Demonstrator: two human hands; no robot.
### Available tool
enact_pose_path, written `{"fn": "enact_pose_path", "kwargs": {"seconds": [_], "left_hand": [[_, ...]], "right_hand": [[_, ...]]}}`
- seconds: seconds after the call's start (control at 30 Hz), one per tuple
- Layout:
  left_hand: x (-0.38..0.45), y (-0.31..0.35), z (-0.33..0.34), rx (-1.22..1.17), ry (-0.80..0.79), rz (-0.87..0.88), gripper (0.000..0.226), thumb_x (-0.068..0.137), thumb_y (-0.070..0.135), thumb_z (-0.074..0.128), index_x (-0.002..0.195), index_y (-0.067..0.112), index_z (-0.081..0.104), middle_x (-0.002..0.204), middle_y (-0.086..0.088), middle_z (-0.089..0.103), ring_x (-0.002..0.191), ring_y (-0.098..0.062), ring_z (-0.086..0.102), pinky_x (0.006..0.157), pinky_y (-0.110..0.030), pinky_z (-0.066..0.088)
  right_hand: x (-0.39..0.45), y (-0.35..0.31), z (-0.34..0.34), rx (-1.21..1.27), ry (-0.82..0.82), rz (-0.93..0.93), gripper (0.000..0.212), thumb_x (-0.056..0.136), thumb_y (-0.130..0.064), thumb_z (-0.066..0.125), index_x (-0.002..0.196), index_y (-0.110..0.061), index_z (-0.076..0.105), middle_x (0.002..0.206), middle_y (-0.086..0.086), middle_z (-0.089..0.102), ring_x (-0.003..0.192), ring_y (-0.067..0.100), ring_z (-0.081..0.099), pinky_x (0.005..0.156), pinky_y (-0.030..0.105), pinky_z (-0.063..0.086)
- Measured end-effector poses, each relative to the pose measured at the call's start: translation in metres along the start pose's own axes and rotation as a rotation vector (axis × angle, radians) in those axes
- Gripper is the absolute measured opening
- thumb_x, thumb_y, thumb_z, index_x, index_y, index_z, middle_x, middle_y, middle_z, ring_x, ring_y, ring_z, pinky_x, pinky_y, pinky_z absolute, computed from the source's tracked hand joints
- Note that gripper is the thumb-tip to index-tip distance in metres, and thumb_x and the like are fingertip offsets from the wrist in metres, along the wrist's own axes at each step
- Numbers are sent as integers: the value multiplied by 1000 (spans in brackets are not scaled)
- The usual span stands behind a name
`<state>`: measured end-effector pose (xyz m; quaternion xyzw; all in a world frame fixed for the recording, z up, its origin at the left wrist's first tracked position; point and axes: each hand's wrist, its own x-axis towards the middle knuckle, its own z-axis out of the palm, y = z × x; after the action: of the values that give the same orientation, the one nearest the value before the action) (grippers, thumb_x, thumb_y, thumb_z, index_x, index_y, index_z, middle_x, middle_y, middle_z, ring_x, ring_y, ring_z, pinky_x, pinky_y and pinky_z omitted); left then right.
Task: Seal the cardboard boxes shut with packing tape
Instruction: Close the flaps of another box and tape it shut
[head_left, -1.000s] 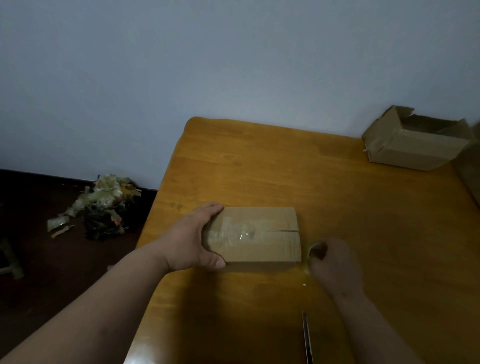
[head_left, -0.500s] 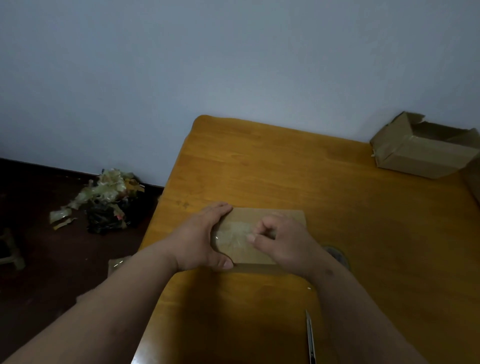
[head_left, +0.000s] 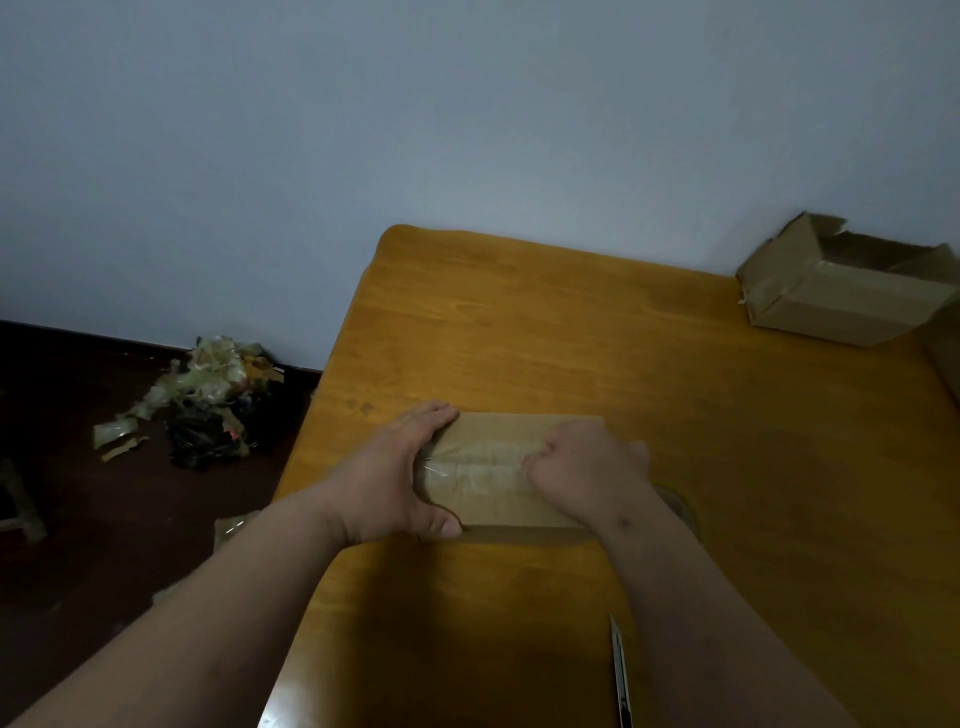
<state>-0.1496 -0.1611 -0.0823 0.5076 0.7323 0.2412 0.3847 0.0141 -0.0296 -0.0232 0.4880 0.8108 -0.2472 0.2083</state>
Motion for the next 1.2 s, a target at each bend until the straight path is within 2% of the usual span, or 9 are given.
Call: {"fn": "enact_pose_path", "kwargs": {"seconds": [0.27, 0.4, 0.5, 0.57, 0.63, 0.77, 0.87, 1.0, 1.2], "left_hand": [[-3, 5, 0, -31, -18, -42, 128, 61, 35, 92, 155, 37, 4, 157, 19, 14, 141, -5, 18, 120, -34, 21], [-16, 18, 5, 508, 59, 52, 117, 82, 55, 67, 142, 44, -32, 153, 20, -35, 143, -10, -33, 120, -47, -13], [-23, 25, 23, 689, 86, 208, 92, 90, 63, 41, 151, 34, -21, 157, 13, -30, 144, -13, -32, 116, -53, -19], [-24, 22, 33, 771, 39, 185, 88, 88, 73, 29, 157, 24, 5, 165, 4, -1, 151, -19, -7, 117, -54, -6], [-20, 21, 36, 770, -2, 118, 89, 87, 77, 22, 156, 21, 14, 164, 2, 11, 151, -21, 2, 116, -51, 0], [-16, 27, 37, 698, 57, 89, 89, 83, 78, 13, 151, 30, -16, 158, 13, -25, 144, -8, -28, 119, -42, -17], [-16, 35, 45, 641, 177, 1, 100, 77, 85, 9, 153, 25, -17, 157, 7, -29, 144, -12, -32, 119, -43, -15], [-9, 35, 47, 712, 116, -89, 112, 68, 89, -5, 151, 17, -26, 155, 1, -36, 141, -17, -38, 119, -40, -16], [-7, 37, 37, 670, 54, -99, 117, 64, 93, 2, 150, 19, -27, 154, 3, -38, 140, -15, -38, 120, -40, -14]], "right_hand": [[1, 3, 6, -63, 127, 34, 23, 92, -48, 46, 90, -25, 54, 89, -5, 58, 87, 19, 53, 92, 44, 30], [-1, 13, 17, 4, 327, 52, 46, 82, -60, 60, 113, -30, 45, 121, 0, 44, 117, 26, 40, 99, 47, 30], [4, 22, 24, 106, 322, 35, 80, 79, -62, 64, 143, -33, 25, 153, 0, 15, 141, 30, 14, 114, 52, 20], [11, 27, 31, 210, 248, 27, 94, 80, -60, 65, 152, -33, 13, 159, -4, 7, 146, 28, 10, 118, 50, 20], [19, 33, 36, 386, 210, -5, 88, 84, -51, 68, 153, -31, 18, 156, -5, 14, 144, 24, 19, 118, 45, 25], [23, 47, 35, 710, 193, -54, 54, 99, -26, 54, 148, -32, 34, 152, -8, 22, 139, 17, 28, 116, 39, 29], [20, 47, 41, 639, 201, -87, 53, 98, -41, 50, 148, -35, 32, 151, -9, 22, 138, 17, 29, 114, 43, 33], [22, 47, 47, 502, 224, -139, 62, 95, -47, 53, 150, -34, 26, 149, -9, 20, 134, 16, 32, 110, 38, 34], [18, 78, 50, 930, 375, -7, 41, 106, -31, 34, 147, -35, 37, 146, -9, 41, 138, 15, 36, 112, 38, 32]]}}
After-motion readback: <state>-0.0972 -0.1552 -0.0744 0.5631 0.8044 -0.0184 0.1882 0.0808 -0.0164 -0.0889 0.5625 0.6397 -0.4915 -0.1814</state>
